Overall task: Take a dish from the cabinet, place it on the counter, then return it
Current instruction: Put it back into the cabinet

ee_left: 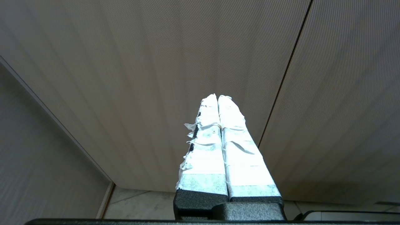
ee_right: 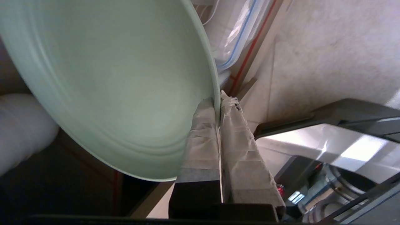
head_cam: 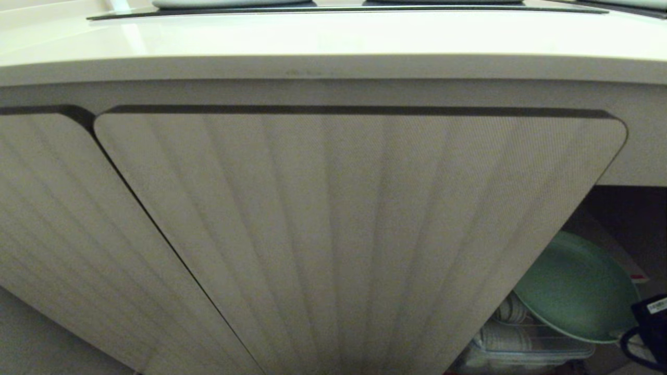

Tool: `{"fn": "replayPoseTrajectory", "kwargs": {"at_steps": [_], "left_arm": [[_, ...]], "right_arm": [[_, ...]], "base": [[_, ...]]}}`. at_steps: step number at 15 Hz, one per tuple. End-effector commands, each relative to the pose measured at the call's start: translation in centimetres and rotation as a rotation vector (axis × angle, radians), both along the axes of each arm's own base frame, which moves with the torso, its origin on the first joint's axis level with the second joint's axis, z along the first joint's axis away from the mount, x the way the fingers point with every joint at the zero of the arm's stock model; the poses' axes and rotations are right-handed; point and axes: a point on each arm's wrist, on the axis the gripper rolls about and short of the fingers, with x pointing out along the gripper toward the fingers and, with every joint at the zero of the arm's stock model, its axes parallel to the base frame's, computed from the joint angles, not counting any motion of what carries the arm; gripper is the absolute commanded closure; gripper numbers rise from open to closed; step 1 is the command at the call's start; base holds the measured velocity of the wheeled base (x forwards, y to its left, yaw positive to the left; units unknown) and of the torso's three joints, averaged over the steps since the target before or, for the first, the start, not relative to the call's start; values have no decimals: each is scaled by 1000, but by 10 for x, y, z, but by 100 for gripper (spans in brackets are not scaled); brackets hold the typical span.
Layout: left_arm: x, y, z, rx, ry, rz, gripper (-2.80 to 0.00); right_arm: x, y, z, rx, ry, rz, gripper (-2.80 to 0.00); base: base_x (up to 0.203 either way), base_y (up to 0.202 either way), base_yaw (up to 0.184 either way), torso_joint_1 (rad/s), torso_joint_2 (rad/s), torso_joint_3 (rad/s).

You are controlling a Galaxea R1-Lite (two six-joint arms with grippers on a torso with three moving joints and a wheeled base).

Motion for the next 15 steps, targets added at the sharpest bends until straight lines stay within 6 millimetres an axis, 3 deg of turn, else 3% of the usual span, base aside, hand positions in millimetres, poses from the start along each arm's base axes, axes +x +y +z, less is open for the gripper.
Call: {"fn": "replayPoseTrajectory", "kwargs": {"at_steps": [1,8,15], "left_arm": [[0,0,0,0,0,0,0],[0,0,0,0,0,0,0],[0,0,0,0,0,0,0]], "right_arm": [[0,-2,0,18,2,-11,0],[2,-10,-4,-19,9,-2,0],[-10,-18,-11,-68,22,-6,0]], "base": [[0,0,0,0,0,0],[0,0,0,0,0,0],[0,0,0,0,0,0]]}}
